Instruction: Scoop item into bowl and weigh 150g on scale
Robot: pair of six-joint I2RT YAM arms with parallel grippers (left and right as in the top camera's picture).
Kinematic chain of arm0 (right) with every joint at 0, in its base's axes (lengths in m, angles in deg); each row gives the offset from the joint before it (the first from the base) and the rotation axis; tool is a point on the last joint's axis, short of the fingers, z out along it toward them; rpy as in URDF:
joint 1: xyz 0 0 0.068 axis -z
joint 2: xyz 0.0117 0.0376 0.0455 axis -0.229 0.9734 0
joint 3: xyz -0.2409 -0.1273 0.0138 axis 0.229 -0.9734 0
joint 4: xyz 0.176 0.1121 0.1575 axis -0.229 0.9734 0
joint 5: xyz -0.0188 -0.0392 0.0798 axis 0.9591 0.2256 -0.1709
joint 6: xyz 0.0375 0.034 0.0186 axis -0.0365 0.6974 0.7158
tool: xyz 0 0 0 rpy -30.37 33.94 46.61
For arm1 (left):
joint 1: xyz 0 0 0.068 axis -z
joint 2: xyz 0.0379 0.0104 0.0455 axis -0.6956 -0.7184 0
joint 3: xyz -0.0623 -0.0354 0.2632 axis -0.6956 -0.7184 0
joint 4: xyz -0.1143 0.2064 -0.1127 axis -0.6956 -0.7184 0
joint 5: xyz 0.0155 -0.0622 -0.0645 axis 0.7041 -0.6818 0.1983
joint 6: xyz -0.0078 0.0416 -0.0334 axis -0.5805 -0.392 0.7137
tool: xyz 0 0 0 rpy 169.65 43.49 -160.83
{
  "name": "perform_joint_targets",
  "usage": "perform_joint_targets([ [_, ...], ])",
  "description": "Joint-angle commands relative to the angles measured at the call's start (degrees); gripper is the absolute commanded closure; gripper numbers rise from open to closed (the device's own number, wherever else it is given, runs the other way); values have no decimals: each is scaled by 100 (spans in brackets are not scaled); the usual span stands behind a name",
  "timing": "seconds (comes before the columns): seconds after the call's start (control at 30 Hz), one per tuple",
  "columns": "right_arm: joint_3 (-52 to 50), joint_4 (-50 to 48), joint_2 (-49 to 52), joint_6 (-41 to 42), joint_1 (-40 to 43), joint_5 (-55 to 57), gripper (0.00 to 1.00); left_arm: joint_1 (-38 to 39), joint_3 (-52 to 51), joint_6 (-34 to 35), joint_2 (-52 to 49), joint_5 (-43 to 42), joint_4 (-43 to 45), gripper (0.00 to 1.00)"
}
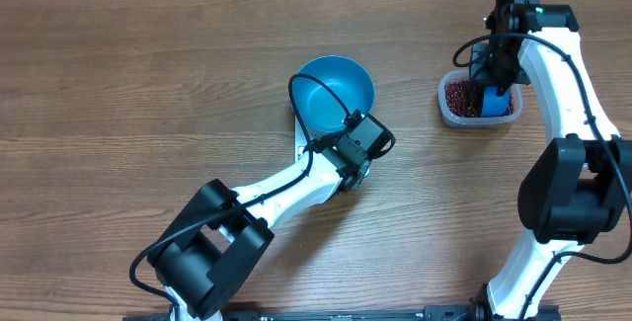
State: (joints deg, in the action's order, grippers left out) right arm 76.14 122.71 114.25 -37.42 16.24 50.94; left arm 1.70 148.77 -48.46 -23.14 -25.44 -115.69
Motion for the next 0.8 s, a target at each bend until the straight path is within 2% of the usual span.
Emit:
perform_joint_targets([
  [0.0,-184,-76,271,0,136,116,96,31,-55,-107,-63,57,-13,96],
  [0.77,-184,-76,271,2,136,116,96,31,-70,-114,-225,35,44,96],
])
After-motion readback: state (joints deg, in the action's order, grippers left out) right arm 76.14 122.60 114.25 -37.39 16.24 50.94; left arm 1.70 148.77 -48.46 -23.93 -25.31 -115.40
